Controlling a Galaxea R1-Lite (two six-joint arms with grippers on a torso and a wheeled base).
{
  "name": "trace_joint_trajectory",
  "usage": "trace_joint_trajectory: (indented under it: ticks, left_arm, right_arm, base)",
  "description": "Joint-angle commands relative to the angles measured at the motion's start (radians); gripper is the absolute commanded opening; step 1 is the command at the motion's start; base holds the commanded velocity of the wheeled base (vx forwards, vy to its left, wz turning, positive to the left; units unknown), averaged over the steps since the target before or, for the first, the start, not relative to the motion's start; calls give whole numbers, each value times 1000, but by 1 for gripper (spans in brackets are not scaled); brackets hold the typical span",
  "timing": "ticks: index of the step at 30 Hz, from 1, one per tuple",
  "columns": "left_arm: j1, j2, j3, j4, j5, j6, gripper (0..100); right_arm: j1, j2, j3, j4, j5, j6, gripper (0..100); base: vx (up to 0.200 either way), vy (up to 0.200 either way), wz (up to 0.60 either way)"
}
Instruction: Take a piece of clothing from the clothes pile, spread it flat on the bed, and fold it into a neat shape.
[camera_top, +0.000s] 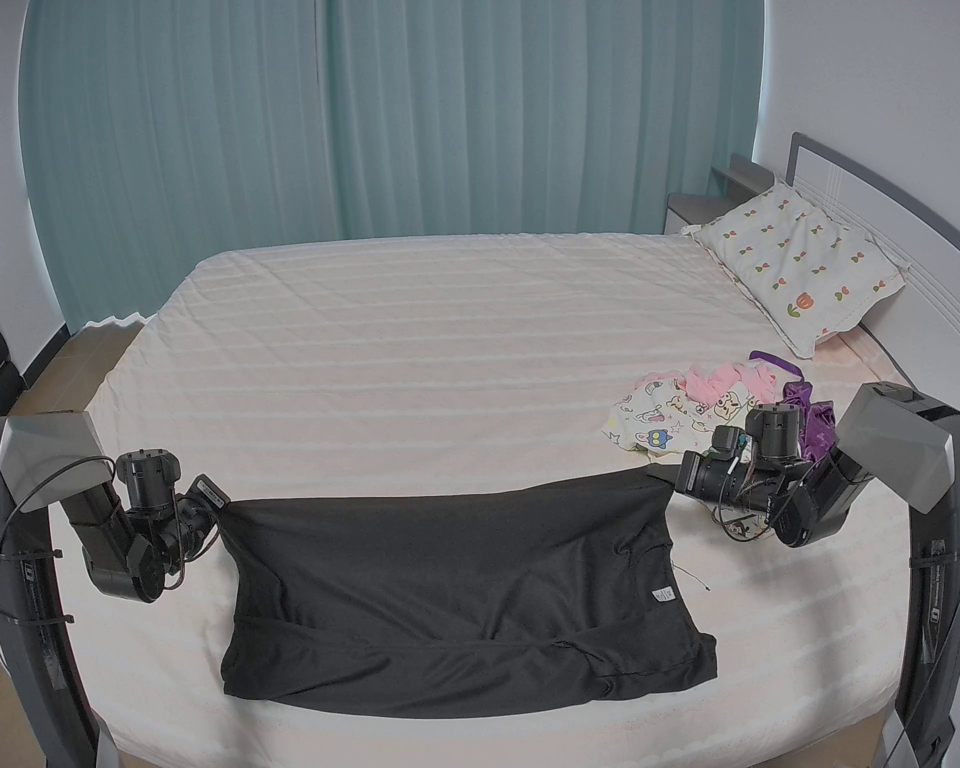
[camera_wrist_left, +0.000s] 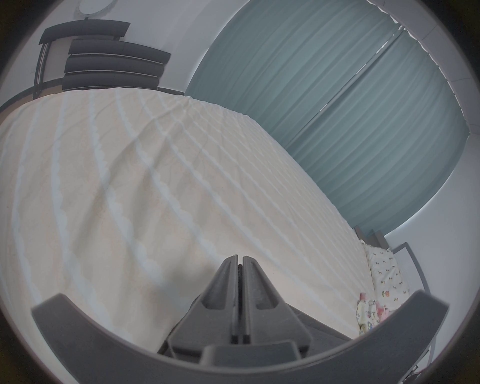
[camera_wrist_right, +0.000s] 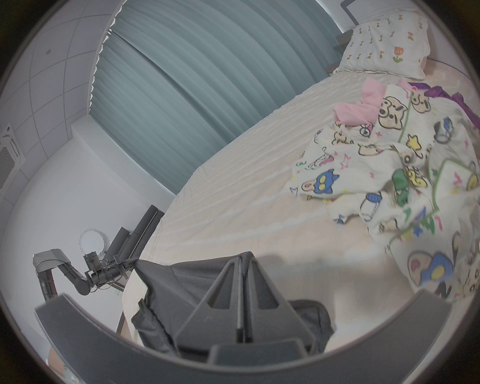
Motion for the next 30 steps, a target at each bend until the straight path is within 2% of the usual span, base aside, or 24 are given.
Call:
trace_joint_trajectory:
  ticks: [1,13,19,27,28,29,30]
  left_arm:
    - [0,-9,60,1,-5,21,0]
    - [-15,-2,178,-1,-67,53,0]
    - [-29,9,245,-1,-69,105,0]
    - [-33,32,285,-3,-69,184,0]
    - [-33,32,290,-3,-69,190,0]
    - [-35,32,296,-3,-69,197,0]
    - [-35,32,299,-3,-69,201,100]
  right_arm:
    - [-8,-57,112,-18,30,-6,0]
    - [-7,-46,279,-18,46,-78,0]
    - [-5,-30,376,-20,43,-192,0]
    - [-5,23,416,-44,11,-253,0]
    - [-3,26,423,-54,11,-253,100]
    - [-3,29,426,-63,10,-255,100]
    - [-2,30,429,-66,10,-255,100]
  base:
    - [0,0,0]
    - [0,0,0]
    - [0,0,0]
    - [0,0,0]
    - [0,0,0]
    - [0,0,0]
    - [0,0,0]
